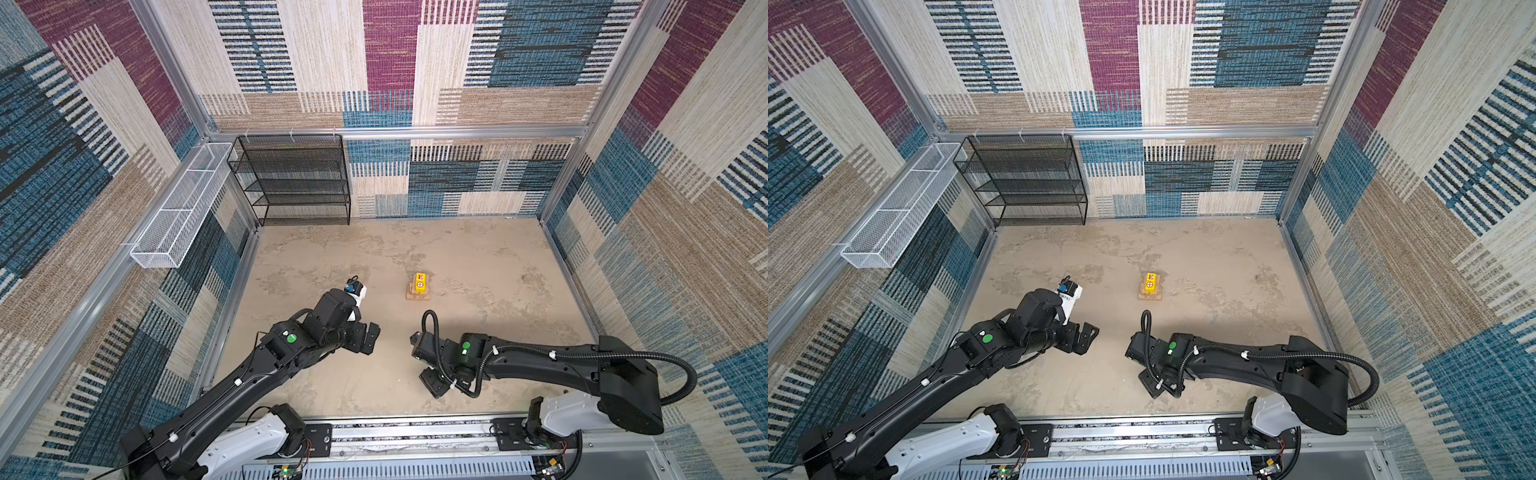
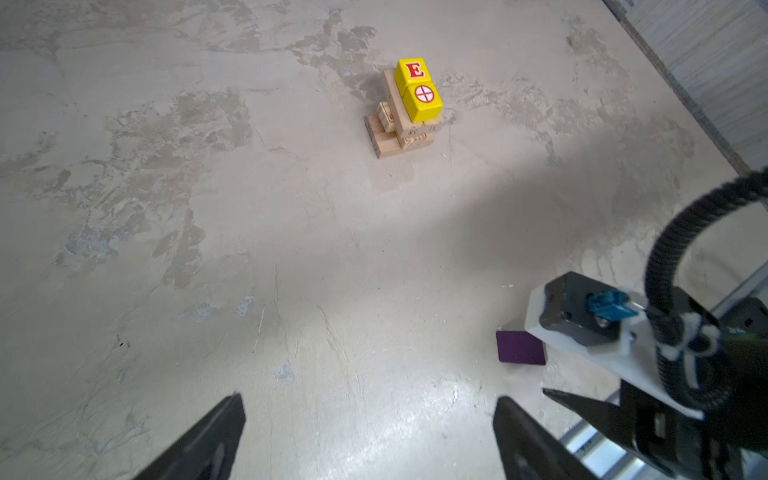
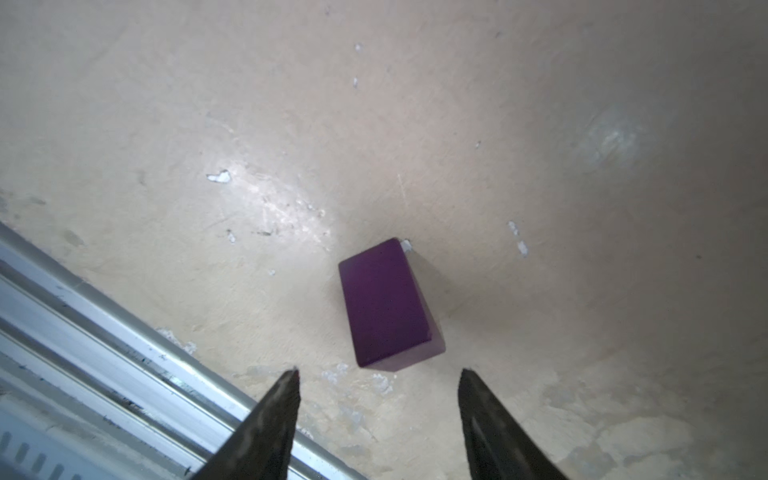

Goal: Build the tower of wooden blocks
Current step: 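Lift the purple triangular block with the right gripper toward the stack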

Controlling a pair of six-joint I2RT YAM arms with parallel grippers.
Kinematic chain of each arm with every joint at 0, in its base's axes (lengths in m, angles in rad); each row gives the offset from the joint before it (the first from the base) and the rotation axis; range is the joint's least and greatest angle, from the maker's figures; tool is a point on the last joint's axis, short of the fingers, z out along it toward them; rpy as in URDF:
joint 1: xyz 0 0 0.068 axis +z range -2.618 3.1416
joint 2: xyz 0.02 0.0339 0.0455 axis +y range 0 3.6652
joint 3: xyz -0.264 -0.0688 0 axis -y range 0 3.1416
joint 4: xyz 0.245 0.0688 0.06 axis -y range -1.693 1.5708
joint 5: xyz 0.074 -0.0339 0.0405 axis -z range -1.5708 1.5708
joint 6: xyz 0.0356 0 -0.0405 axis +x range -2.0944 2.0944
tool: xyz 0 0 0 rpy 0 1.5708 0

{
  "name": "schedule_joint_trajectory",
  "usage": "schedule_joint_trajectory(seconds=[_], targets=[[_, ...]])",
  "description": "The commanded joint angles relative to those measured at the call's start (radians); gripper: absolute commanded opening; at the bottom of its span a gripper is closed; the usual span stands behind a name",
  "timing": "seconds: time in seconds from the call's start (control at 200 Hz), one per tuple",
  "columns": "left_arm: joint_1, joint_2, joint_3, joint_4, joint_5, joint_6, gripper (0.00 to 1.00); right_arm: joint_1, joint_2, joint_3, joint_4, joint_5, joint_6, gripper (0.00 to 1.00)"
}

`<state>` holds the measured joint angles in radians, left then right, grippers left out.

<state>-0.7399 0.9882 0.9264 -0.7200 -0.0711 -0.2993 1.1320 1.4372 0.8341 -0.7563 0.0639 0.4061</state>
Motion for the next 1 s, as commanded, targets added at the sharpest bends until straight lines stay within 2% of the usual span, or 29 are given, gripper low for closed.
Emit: schedule_joint_trajectory(seconds=[0.0, 0.301, 0.501, 0.636, 0.841, 0.997], targets=[[0.001, 0.012, 0.013, -0.049, 0.015, 0.061, 0.98, 0.001, 0.011, -0.007, 0.049, 0.028, -0.003, 0.64], [0.001, 0.008, 0.002, -0.031, 0.015, 0.055, 0.98, 0.001, 0.027, -0.002, 0.099, -0.004, -0.034, 0.63], [0.001, -0.008, -0.006, -0.033, 0.013, 0.049, 0.98, 0.001, 0.053, 0.018, 0.072, -0.005, -0.029, 0.58], [0.001, -0.019, -0.004, -0.031, 0.005, 0.051, 0.98, 0.0, 0.065, 0.031, 0.029, 0.018, 0.028, 0.53], [0.002, -0.032, -0.008, -0.035, -0.005, 0.046, 0.97, 0.0, 0.123, 0.094, -0.021, 0.037, 0.125, 0.38], [0.002, -0.044, -0.012, -0.039, -0.01, 0.045, 0.97, 0.0, 0.214, 0.153, -0.077, 0.054, 0.2, 0.37]])
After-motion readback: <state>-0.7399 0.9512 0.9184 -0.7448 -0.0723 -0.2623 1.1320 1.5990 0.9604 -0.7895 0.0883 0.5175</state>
